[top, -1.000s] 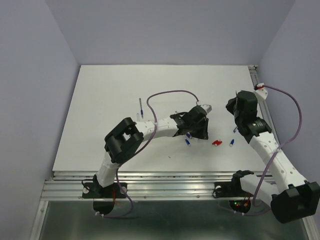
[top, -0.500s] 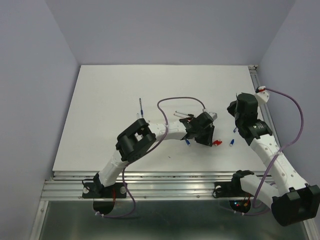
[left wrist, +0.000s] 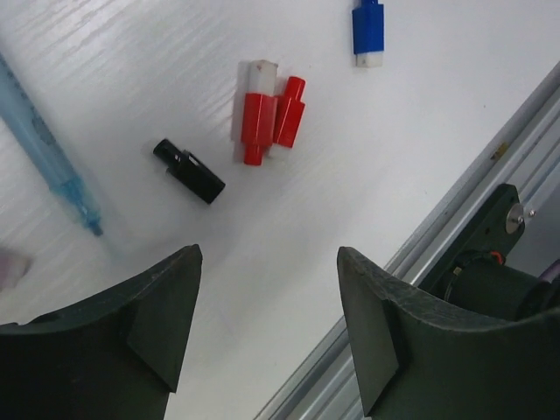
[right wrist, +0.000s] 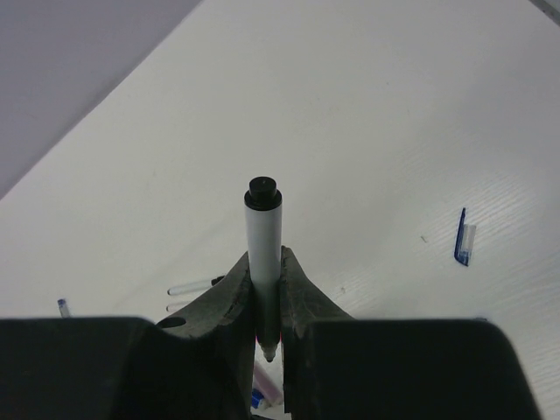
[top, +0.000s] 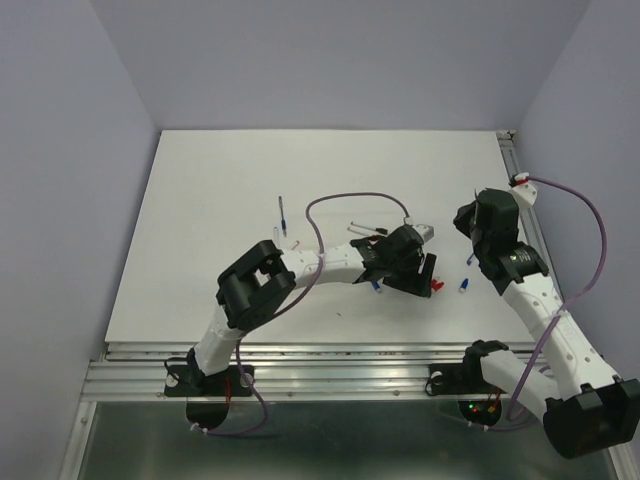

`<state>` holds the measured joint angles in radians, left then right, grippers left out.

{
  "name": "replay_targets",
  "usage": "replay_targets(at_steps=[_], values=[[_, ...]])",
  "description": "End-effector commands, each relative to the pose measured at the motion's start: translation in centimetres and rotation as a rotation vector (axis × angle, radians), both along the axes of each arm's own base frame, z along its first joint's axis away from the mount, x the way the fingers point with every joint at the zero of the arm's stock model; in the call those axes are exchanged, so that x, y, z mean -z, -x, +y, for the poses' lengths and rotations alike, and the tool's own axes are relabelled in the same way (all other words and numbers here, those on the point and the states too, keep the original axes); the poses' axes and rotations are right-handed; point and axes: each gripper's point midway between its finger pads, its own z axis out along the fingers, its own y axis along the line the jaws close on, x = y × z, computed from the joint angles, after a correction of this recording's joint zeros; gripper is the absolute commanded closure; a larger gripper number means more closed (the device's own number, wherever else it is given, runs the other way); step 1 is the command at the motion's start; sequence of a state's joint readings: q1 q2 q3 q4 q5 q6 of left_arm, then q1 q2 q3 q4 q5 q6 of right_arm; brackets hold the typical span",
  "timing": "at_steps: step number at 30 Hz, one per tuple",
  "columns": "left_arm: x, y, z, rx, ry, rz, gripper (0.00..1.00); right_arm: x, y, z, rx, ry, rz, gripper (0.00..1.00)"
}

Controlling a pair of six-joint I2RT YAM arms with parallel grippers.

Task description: Open the pen caps

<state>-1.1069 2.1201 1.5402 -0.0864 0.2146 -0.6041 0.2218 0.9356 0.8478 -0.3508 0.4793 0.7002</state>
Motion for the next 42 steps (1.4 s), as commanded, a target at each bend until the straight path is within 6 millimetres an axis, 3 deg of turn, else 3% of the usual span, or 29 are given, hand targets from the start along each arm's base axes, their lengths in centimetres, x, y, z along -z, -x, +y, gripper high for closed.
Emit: replay_targets(at_steps=[1, 3, 4, 5, 6, 7, 8, 9, 10, 12, 13, 14, 15, 16, 17, 18, 21, 22, 23, 24, 25, 26, 28, 30, 31, 33, 37, 42], values=[[-7.0, 0.2, 1.2, -0.012, 0.114, -0.102, 0.25, -0.4, -0.2, 1.6, -0.108, -0.007, 0.006, 0.89], [-7.8, 0.2, 3.4, -0.063, 0.108, -0.130, 0.21, 0.2, -0.1, 3.4, -0.213, -0.023, 0.021, 0.89], [-10.0, 0.2, 4.5, -0.098, 0.142, -0.149, 0.17, 0.2, -0.1, 5.2, -0.311, -0.057, 0.013, 0.89], [-10.2, 0.0, 5.7, -0.133, 0.139, -0.158, 0.13, 0.5, 0.0, 6.1, -0.363, -0.076, 0.019, 0.89], [-8.5, 0.0, 7.9, -0.185, 0.089, -0.162, 0.09, 0.6, 0.0, 7.2, -0.420, -0.095, 0.015, 0.89], [-10.6, -1.3, 9.9, -0.275, 0.119, -0.201, 0.01, 1.3, 0.1, 9.2, -0.520, -0.139, 0.026, 0.89], [-10.7, -1.1, 11.2, -0.286, 0.116, -0.202, 0.01, 1.7, -0.1, 9.5, -0.522, -0.148, 0.028, 0.89], [-8.7, -1.5, 14.1, -0.368, 0.054, -0.195, 0.01, 2.0, 0.0, 11.2, -0.601, -0.188, 0.020, 0.89], [-10.5, -1.8, 15.9, -0.418, 0.085, -0.215, 0.01, 2.3, 0.4, 12.9, -0.653, -0.202, 0.025, 0.89], [-10.5, -3.6, 20.1, -0.568, 0.058, -0.234, 0.01, 3.7, 0.3, 15.0, -0.684, -0.185, 0.057, 0.89], [-10.2, -3.2, 22.7, -0.634, 0.048, -0.214, 0.01, 3.3, 1.1, 17.9, -0.756, -0.164, 0.051, 0.89], [-10.0, -3.5, 24.5, -0.686, 0.037, -0.209, 0.01, 3.6, 1.1, 19.3, -0.774, -0.149, 0.064, 0.89], [-8.6, -3.9, 27.3, -0.767, -0.016, -0.188, 0.01, 5.5, 0.9, 20.7, -0.778, -0.141, 0.120, 0.89], [-9.3, -4.0, 28.7, -0.810, 0.003, -0.194, 0.01, 5.3, 1.3, 23.4, -0.838, -0.149, 0.118, 0.89], [-9.2, -4.2, 30.1, -0.853, -0.014, -0.205, 0.01, 5.9, 0.8, 24.1, -0.815, -0.136, 0.129, 0.89], [-8.4, -3.9, 31.5, -0.886, -0.052, -0.198, 0.01, 8.4, 0.5, 25.3, -0.812, -0.128, 0.193, 0.89], [-9.0, -3.8, 33.2, -0.943, -0.058, -0.213, 0.01, 9.1, -0.5, 28.9, -0.816, -0.115, 0.215, 0.85], [-8.9, -3.7, 33.7, -0.952, -0.070, -0.210, 0.01, 11.4, -0.7, 29.7, -0.806, -0.106, 0.275, 0.85], [-9.1, -3.7, 33.9, -0.954, -0.066, -0.218, 0.01, 12.3, -0.7, 30.8, -0.814, -0.096, 0.296, 0.85], [-9.1, -3.6, 34.1, -0.955, -0.068, -0.222, 0.01, 11.4, -1.8, 31.9, -0.791, -0.111, 0.272, 0.85], [-9.1, -3.6, 34.2, -0.953, -0.067, -0.227, 0.01, 12.0, -2.0, 32.4, -0.779, -0.107, 0.288, 0.85], [-9.2, -3.6, 34.3, -0.949, -0.063, -0.231, 0.01, 13.9, -2.0, 33.0, -0.776, -0.085, 0.336, 0.85], [-9.1, -3.6, 34.5, -0.951, -0.067, -0.238, 0.01, 13.8, -2.9, 34.3, -0.767, -0.081, 0.322, 0.84], [-9.0, -3.6, 34.8, -0.953, -0.066, -0.240, 0.01, 15.4, -2.8, 35.5, -0.786, -0.071, 0.353, 0.82], [-8.9, -3.6, 34.9, -0.950, -0.069, -0.245, 0.01, 15.0, -2.9, 36.4, -0.795, -0.077, 0.350, 0.82], [-8.8, -3.7, 35.0, -0.950, -0.074, -0.248, 0.01, 16.6, -2.6, 36.9, -0.792, -0.062, 0.393, 0.79], [-8.6, -3.7, 35.1, -0.950, -0.079, -0.250, 0.01, 17.6, -2.3, 37.5, -0.784, -0.066, 0.415, 0.75], [-8.6, -3.9, 34.8, -0.941, -0.066, -0.247, 0.01, 17.1, -2.0, 37.7, -0.779, -0.044, 0.409, 0.66]])
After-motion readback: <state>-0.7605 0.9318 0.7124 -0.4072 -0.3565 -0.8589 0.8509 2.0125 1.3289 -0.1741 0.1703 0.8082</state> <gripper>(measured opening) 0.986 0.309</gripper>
